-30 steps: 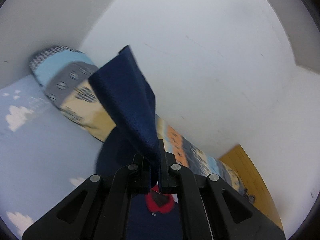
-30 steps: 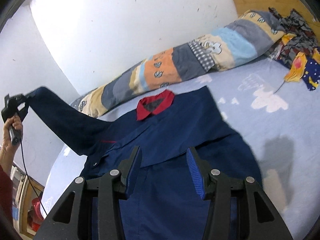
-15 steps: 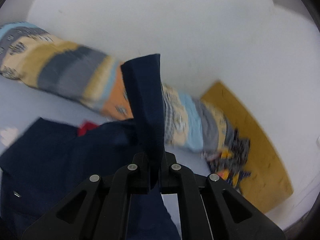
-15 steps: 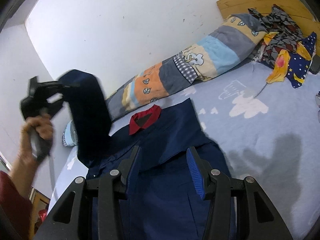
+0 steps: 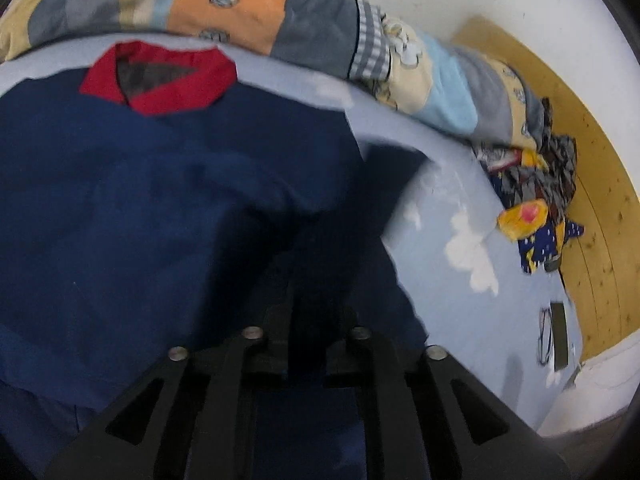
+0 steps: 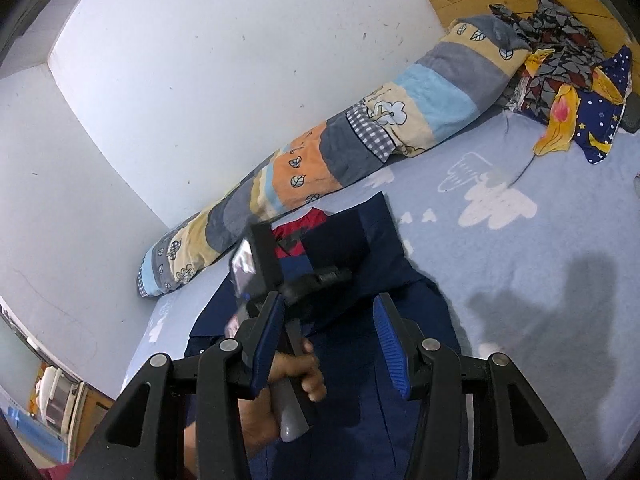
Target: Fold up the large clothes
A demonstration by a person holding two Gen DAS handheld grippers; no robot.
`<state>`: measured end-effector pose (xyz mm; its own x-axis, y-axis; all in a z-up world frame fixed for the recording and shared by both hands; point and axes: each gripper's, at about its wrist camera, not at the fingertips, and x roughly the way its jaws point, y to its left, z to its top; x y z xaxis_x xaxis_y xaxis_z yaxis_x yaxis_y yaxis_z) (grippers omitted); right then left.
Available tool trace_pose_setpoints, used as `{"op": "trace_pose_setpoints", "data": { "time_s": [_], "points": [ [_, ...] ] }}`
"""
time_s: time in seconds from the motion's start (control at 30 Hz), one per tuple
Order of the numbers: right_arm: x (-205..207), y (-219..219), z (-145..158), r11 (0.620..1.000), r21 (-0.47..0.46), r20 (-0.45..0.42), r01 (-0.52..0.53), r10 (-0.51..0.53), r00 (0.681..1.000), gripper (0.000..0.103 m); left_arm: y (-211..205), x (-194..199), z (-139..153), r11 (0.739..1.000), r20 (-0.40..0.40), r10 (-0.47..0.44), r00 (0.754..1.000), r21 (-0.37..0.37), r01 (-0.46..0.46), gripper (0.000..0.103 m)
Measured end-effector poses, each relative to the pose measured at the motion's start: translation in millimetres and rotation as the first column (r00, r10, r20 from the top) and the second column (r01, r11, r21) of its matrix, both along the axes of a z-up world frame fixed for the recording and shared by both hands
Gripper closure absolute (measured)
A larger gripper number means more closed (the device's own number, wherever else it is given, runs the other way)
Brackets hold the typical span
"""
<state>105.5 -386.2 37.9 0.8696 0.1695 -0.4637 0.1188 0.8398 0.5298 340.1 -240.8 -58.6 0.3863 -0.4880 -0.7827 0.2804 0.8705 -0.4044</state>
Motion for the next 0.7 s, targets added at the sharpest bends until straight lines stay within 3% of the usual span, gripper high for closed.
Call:
{"op": "trace_pose_setpoints", "data": {
  "time_s": [0.1, 0.27, 0.37, 0.47, 0.57, 0.7],
  "points": [
    [-1.0, -3.2, -0.4, 1.0, 0.023, 0.0, -0.001, 0.0, 1.0, 0.053, 8.8, -7.1, 4.4, 0.999, 0.0, -0.035, 0.999, -0.003, 0.035, 0.047],
    [-1.7, -5.0, -0.3, 0.999, 0.039, 0.0, 0.014, -0.014, 1.0, 0.053, 39.8, -22.9, 28.4, 0.997, 0.084, -0.082, 0.993, 0.007, 0.081, 0.042],
    [-2.1, -6.2, -2.8, 0.999, 0.043, -0.012, 0.03, -0.029, 0.999, 0.053, 76.0, -19.9, 37.3, 0.998, 0.147, -0.032, 0.989, 0.056, 0.023, 0.036],
    [-1.4, -8.9, -6.9, 0.997, 0.058, -0.027, 0.042, -0.041, 0.999, 0.053, 126.8, -0.3, 32.0, 0.991, 0.146, 0.067, 0.987, 0.109, -0.084, 0.036],
    [1.3, -11.0, -10.5, 0.996, 0.071, -0.044, 0.056, -0.052, 0.998, 0.053, 173.3, 17.4, 18.3, 0.963, 0.143, 0.166, 0.976, 0.188, -0.192, 0.036],
    [6.7, -8.4, -13.5, 0.996, 0.07, -0.06, 0.055, -0.051, 0.997, 0.053, 248.5, 37.3, -14.7, 0.902, 0.091, 0.34, 0.936, 0.252, -0.352, 0.036]
  ]
}}
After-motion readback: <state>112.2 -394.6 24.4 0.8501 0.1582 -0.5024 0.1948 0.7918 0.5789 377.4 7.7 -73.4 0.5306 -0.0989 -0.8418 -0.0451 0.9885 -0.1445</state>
